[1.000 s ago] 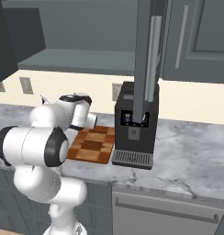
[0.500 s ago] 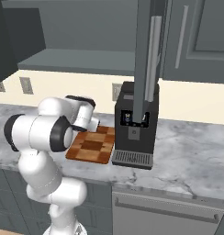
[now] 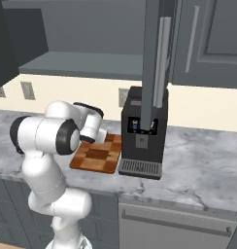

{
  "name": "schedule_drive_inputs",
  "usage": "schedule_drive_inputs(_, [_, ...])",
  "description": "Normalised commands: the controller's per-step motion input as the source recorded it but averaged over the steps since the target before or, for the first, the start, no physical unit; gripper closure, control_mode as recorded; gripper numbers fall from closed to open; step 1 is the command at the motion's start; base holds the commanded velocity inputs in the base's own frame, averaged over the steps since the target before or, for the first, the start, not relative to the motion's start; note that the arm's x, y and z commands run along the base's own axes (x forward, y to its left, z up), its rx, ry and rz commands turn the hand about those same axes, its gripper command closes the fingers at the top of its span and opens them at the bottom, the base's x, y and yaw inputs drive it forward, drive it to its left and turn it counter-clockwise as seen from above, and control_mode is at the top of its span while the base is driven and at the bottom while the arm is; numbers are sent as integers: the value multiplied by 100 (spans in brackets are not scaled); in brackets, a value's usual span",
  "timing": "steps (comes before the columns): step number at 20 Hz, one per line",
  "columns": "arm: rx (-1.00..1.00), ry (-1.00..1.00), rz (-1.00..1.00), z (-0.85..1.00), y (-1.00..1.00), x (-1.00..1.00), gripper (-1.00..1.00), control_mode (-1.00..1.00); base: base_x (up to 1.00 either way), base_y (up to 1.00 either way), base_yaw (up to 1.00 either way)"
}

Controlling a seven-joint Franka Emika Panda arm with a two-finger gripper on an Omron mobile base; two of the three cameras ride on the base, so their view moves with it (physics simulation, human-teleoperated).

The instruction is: Grab the spray bottle from the cabinet, then place it next to the cutting board for sanitizing. Then grab the dish brush from the countertop next to the sink and place it next to the cutting board.

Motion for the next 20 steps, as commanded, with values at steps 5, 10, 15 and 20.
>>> schedule_drive_inputs(5, [-6,3,0,-17,0,6,100,-100,0,0,0])
schedule_drive_inputs(10, [-4,3,0,-28,0,16,100,-100,0,0,0])
schedule_drive_inputs(15, [0,0,2,-29,-1,7,100,-100,0,0,0])
schedule_drive_inputs(20, [0,0,3,-33,0,9,100,-100,0,0,0])
